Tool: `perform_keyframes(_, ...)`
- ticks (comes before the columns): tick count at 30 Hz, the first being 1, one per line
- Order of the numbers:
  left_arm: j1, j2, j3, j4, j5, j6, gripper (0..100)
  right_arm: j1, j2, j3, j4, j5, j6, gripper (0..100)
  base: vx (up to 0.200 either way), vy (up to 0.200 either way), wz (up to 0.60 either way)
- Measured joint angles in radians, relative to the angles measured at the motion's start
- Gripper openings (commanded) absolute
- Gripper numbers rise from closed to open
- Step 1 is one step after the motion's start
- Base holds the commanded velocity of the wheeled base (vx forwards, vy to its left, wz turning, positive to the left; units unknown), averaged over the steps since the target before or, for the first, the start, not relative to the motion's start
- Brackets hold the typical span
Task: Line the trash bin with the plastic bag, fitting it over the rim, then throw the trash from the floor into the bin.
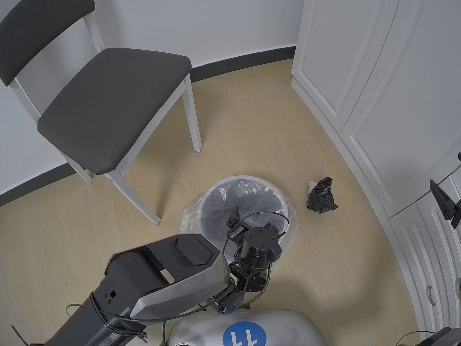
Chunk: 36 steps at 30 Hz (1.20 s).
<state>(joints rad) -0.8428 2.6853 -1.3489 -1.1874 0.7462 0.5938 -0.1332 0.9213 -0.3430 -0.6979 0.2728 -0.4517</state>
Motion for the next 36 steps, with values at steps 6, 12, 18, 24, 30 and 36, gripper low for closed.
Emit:
perform_keyframes(6,0.000,-0.010,0.010,-0.012,0.000,-0.009,100,0.001,0.002,0.001,0.000,0.000,-0.008,100,0.000,0.000,0.00)
perform_keyframes(12,-0.003,-0.033,0.089,-0.070,0.000,-0.018,100,0.001,0.003,0.001,0.000,0.000,-0.010,100,0.000,0.000,0.00)
perform_keyframes(18,0.025,-0.079,0.223,-0.274,0.001,-0.034,100,0.001,0.004,0.000,0.000,0.000,-0.010,100,0.000,0.000,0.00)
perform_keyframes(24,0.080,-0.151,0.357,-0.333,0.001,-0.150,100,0.001,0.008,0.000,0.001,0.000,-0.011,100,0.000,0.000,0.00)
perform_keyframes(30,0.101,-0.264,0.510,-0.341,0.000,-0.288,100,0.003,0.017,0.000,0.001,0.000,-0.019,100,0.000,0.000,0.00)
perform_keyframes(36,0.127,-0.393,0.704,-0.343,-0.012,-0.374,100,0.037,0.034,-0.002,-0.005,-0.014,-0.026,100,0.000,0.000,0.00)
